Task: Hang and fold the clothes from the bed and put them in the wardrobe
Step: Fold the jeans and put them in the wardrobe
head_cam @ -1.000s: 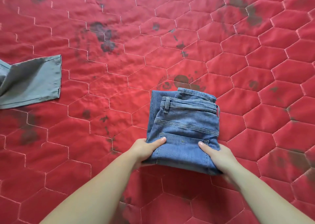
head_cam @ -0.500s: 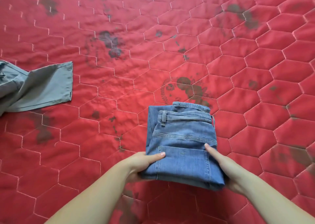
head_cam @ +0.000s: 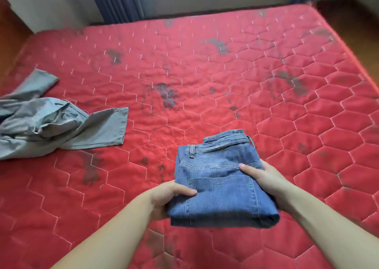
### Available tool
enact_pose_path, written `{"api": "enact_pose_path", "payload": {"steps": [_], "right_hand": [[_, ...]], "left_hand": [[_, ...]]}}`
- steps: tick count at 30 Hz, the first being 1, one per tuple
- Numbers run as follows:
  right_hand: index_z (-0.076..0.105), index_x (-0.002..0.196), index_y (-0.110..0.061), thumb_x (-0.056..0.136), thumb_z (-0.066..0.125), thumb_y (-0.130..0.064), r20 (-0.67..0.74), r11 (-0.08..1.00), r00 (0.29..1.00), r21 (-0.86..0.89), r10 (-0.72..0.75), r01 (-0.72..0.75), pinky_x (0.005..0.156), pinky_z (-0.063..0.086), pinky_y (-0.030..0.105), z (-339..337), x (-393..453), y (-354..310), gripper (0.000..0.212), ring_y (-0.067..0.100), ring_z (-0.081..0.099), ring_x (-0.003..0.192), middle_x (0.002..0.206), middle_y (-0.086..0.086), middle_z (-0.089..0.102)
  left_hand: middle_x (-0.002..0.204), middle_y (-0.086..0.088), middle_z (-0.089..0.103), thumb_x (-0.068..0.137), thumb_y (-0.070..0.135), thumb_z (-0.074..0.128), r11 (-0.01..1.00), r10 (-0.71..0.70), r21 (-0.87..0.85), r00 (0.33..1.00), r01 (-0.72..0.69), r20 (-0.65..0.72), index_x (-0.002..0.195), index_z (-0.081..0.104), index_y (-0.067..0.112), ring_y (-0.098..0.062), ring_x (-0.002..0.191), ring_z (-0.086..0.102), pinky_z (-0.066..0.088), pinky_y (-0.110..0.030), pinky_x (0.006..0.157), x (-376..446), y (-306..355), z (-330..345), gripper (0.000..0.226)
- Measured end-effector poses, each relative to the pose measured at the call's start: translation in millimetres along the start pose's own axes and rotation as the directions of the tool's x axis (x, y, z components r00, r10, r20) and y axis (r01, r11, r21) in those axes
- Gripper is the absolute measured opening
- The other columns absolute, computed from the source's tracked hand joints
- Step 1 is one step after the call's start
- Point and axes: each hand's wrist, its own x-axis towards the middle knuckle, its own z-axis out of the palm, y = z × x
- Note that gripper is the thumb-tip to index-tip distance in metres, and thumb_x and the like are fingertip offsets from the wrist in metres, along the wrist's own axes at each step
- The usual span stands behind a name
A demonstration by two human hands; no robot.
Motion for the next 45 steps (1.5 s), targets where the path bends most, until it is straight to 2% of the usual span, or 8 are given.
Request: {"api": "enact_pose_path", "payload": {"steps": [9,12,18,24,28,37,41,45], "right_hand": [[0.065,0.107,-0.020,0.088,0.068,-0.017,0.041,0.893,0.893,0.026,-0.449,0.448,0.061,0.054,0.020,43.1,-109.6,-194.9,0.020,0.011,0.072,0.081,0.094,-0.002,0.076],[0.065,0.108,-0.021,0.088,0.069,-0.019,0.050,0.837,0.836,0.004,-0.547,0.548,0.063,0.055,0.024,46.1,-164.8,-257.8,0.020,0.014,0.072,0.082,0.094,-0.001,0.076],[0.067,0.107,-0.022,0.085,0.071,-0.016,0.038,0.742,0.741,0.022,-0.671,0.670,0.061,0.056,0.023,33.2,-272.0,-315.3,0.023,0.019,0.073,0.085,0.095,0.001,0.076],[0.067,0.109,-0.021,0.085,0.071,-0.017,0.149,0.767,0.764,-0.047,-0.628,0.639,0.070,0.058,0.031,11.5,-322.7,-295.6,0.025,0.022,0.073,0.088,0.097,0.003,0.076],[0.067,0.109,-0.016,0.085,0.070,-0.018,0.235,0.819,0.807,-0.070,-0.542,0.570,0.066,0.058,0.031,-3.5,-329.8,-267.3,0.024,0.025,0.073,0.086,0.094,0.007,0.076],[0.072,0.103,-0.007,0.073,0.080,-0.037,0.493,0.924,0.859,-0.247,-0.139,0.292,0.069,0.058,0.036,-58.8,-368.8,-173.3,0.043,0.033,0.073,0.083,0.094,0.015,0.075],[0.074,0.100,-0.005,0.075,0.078,-0.038,0.583,0.894,0.807,-0.305,-0.097,0.328,0.064,0.057,0.030,-36.4,-411.2,-137.3,0.042,0.030,0.074,0.077,0.088,0.013,0.076],[0.074,0.098,-0.009,0.074,0.077,-0.045,0.676,0.858,0.731,-0.317,-0.096,0.405,0.075,0.057,0.037,1.9,-460.7,-85.1,0.044,0.029,0.074,0.079,0.088,0.012,0.076]], "left_hand": [[0.117,-0.018,0.068,0.072,0.041,0.081,0.918,0.394,0.093,0.909,-0.384,-0.136,0.122,0.066,0.016,-0.036,0.107,0.066,0.052,-0.044,0.095,-170.5,155.2,19.9,0.058],[0.112,-0.022,0.069,0.072,0.030,0.081,0.846,0.532,0.082,0.842,-0.526,-0.087,0.111,0.071,0.011,-0.037,0.098,0.069,0.058,-0.043,0.078,-232.6,198.0,44.7,0.044],[0.113,-0.020,0.069,0.066,0.050,0.081,0.821,0.569,-0.015,0.820,-0.571,-0.064,0.104,0.076,0.008,-0.035,0.099,0.069,0.058,-0.043,0.078,-319.9,219.1,89.7,0.057],[0.115,-0.020,0.069,0.064,0.034,0.087,0.829,0.554,-0.071,0.832,-0.555,-0.038,0.104,0.075,0.002,-0.031,0.097,0.071,0.057,-0.041,0.081,-351.6,157.1,122.7,0.053],[0.107,-0.018,0.072,0.086,0.030,0.066,0.804,0.569,-0.097,0.807,-0.586,-0.158,0.095,0.078,0.004,-0.028,0.088,0.073,0.058,-0.037,0.073,-362.5,113.0,158.9,0.030],[0.116,-0.022,0.067,0.089,0.017,0.059,0.742,0.461,-0.250,0.744,-0.622,-0.484,0.111,0.071,-0.003,-0.034,0.102,0.066,0.050,-0.046,0.097,-369.9,-62.8,261.9,0.031],[0.111,-0.023,0.069,0.092,0.016,0.059,0.659,0.462,-0.248,0.642,-0.710,-0.611,0.109,0.072,-0.002,-0.036,0.104,0.067,0.053,-0.047,0.093,-413.7,-133.9,280.8,0.028],[0.107,-0.011,0.073,0.087,0.018,0.068,0.569,0.479,-0.089,0.417,-0.818,-0.772,0.108,0.073,0.007,-0.026,0.099,0.070,0.054,-0.040,0.092,-456.2,-222.1,290.1,0.024]]}}
